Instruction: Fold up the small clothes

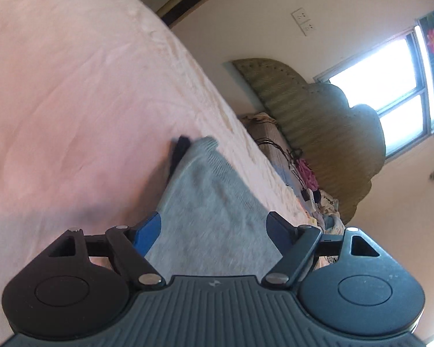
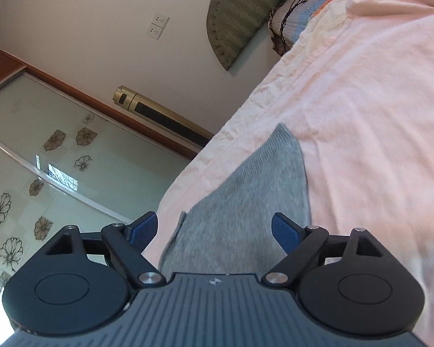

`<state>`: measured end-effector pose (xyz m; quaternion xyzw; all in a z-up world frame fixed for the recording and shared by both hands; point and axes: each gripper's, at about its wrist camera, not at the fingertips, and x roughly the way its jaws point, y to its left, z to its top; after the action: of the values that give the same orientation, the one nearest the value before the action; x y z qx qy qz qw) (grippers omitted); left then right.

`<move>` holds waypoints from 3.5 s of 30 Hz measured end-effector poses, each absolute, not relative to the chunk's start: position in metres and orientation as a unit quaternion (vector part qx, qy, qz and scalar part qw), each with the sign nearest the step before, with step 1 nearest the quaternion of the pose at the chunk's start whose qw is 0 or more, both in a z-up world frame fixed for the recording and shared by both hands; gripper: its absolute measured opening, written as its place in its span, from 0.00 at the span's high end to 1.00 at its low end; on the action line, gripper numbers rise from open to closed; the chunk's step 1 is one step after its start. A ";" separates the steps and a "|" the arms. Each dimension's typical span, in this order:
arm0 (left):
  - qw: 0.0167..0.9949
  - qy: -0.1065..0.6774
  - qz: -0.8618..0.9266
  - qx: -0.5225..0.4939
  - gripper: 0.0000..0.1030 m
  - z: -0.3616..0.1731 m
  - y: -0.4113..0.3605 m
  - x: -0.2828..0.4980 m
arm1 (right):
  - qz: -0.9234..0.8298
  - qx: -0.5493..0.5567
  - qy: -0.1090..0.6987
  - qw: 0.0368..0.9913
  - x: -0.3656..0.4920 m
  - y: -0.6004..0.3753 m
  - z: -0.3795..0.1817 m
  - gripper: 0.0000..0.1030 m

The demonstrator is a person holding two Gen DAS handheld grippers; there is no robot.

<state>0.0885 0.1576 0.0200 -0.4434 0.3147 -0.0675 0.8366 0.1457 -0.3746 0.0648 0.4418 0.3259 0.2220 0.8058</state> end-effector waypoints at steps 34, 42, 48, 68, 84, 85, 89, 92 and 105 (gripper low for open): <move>0.879 0.384 -0.072 -0.274 0.90 0.006 0.161 -0.023 | 0.161 0.394 0.419 0.802 0.033 -0.334 0.017 0.67; 0.957 0.271 -0.029 -0.097 0.23 0.068 0.149 0.062 | 0.150 0.336 0.356 0.859 0.102 -0.362 0.064 0.45; 0.941 0.332 -0.063 0.021 0.24 0.038 0.102 0.168 | 0.135 0.266 0.391 0.871 0.214 -0.326 0.052 0.39; 0.947 0.317 0.045 -0.030 0.54 0.049 0.122 0.174 | 0.134 0.211 0.378 0.891 0.240 -0.286 0.046 0.44; 0.943 0.331 0.008 0.025 0.26 0.008 0.077 0.160 | 0.126 0.127 0.331 0.926 0.206 -0.252 0.023 0.27; 0.943 0.331 0.021 0.035 0.26 0.012 0.073 0.153 | 0.124 0.127 0.334 0.926 0.206 -0.252 0.024 0.27; 0.948 0.317 -0.025 0.010 0.27 0.033 0.074 0.111 | 0.099 0.119 0.336 0.929 0.175 -0.246 0.050 0.24; 0.941 0.335 -0.049 0.015 0.26 0.024 0.069 0.096 | 0.142 0.118 0.316 0.931 0.140 -0.236 0.059 0.03; 0.940 0.333 -0.070 0.002 0.18 0.026 0.069 0.057 | 0.109 0.085 0.348 0.927 0.112 -0.230 0.049 0.06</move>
<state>0.0574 0.0686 0.0258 0.0021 0.3330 -0.0700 0.9403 0.1117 -0.2301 0.0493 0.0855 0.3482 0.1087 0.9272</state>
